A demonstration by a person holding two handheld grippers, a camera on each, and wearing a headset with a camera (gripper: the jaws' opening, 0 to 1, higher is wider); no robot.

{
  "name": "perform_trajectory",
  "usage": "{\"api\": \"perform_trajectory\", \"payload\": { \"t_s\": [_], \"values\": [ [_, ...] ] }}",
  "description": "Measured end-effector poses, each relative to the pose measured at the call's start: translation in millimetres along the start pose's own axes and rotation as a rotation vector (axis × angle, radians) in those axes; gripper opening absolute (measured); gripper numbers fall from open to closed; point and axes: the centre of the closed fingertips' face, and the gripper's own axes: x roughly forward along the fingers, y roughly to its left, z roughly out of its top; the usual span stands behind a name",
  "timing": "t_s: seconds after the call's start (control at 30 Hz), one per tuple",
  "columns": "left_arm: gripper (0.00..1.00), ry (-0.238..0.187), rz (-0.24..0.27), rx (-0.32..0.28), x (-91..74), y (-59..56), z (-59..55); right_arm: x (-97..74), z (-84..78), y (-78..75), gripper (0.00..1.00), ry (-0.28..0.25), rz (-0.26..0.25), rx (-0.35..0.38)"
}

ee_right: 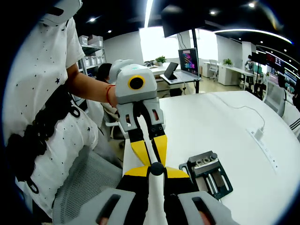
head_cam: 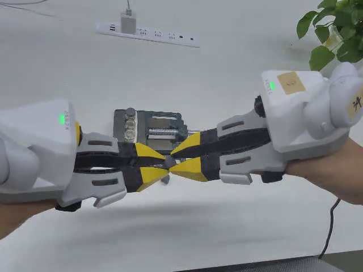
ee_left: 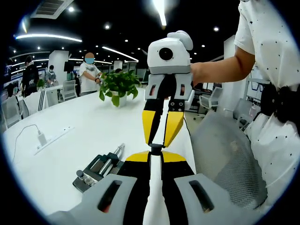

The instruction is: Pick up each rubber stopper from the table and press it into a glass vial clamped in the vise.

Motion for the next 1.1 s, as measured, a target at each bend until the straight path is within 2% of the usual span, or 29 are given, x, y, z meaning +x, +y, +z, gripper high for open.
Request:
{"api": "perform_trajectory", "payload": {
  "t_s": [0.53,0.67,0.93,1.1],
  "values": [
    [0.05,-0.019,0.025,-0.006,-9.1,2.0,-3.7,11.8,5.2,-0.4,0.07,0.014,0.029,0.001],
    [0.09,-0.028,0.037,-0.007,-11.4,3.5,-3.0,11.6,8.3,-0.9,0.07,0.016,0.033,-0.003],
    [0.17,-0.021,0.089,-0.023,-23.2,14.4,-12.5,7.6,17.3,-10.2,0.07,0.011,0.017,-0.001],
    [0.23,-0.014,0.131,-0.032,-33.3,24.1,-20.0,9.1,24.3,-21.1,0.07,0.008,-0.005,0.011]
  ]
}}
